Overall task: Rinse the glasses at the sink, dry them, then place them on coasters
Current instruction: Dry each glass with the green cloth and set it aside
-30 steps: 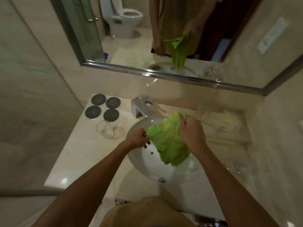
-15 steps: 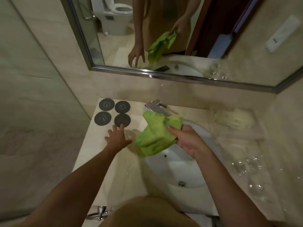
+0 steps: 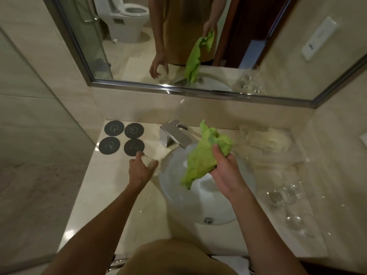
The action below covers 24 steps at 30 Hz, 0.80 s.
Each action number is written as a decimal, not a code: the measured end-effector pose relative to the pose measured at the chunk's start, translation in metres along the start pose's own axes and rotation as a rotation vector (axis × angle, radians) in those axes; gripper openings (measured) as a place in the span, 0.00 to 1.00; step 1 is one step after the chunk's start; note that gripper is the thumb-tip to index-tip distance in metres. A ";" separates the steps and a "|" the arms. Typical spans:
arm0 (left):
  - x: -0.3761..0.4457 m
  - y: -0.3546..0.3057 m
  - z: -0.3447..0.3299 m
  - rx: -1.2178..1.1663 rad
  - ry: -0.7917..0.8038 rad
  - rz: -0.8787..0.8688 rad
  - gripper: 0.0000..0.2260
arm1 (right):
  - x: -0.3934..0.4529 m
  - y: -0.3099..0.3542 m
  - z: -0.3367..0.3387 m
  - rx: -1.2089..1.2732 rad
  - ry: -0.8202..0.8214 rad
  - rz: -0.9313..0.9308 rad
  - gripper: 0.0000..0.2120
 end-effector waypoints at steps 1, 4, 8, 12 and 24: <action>-0.005 -0.010 -0.007 -0.111 0.006 0.027 0.26 | -0.001 0.001 0.004 0.025 -0.008 0.005 0.15; -0.026 -0.039 -0.037 -0.533 0.094 0.224 0.19 | -0.004 0.008 0.020 0.043 -0.034 0.029 0.14; -0.066 -0.079 -0.088 -0.804 0.410 0.450 0.15 | -0.007 0.014 0.048 -0.037 -0.122 0.058 0.13; -0.094 -0.100 -0.116 -0.787 0.566 0.462 0.16 | -0.009 0.017 0.071 -0.048 -0.179 0.055 0.12; -0.105 -0.130 -0.092 -0.701 0.122 0.176 0.13 | -0.013 0.027 0.098 -0.502 -0.294 0.050 0.17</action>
Point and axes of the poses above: each hand's wrist, its own x-axis towards the middle knuckle, its own z-axis out of the back of the hand, y = z × x, the point moved 6 cm from there along x, towards the middle knuckle, and after that the axes turned 4 degrees about y, right-handed, at the moved point
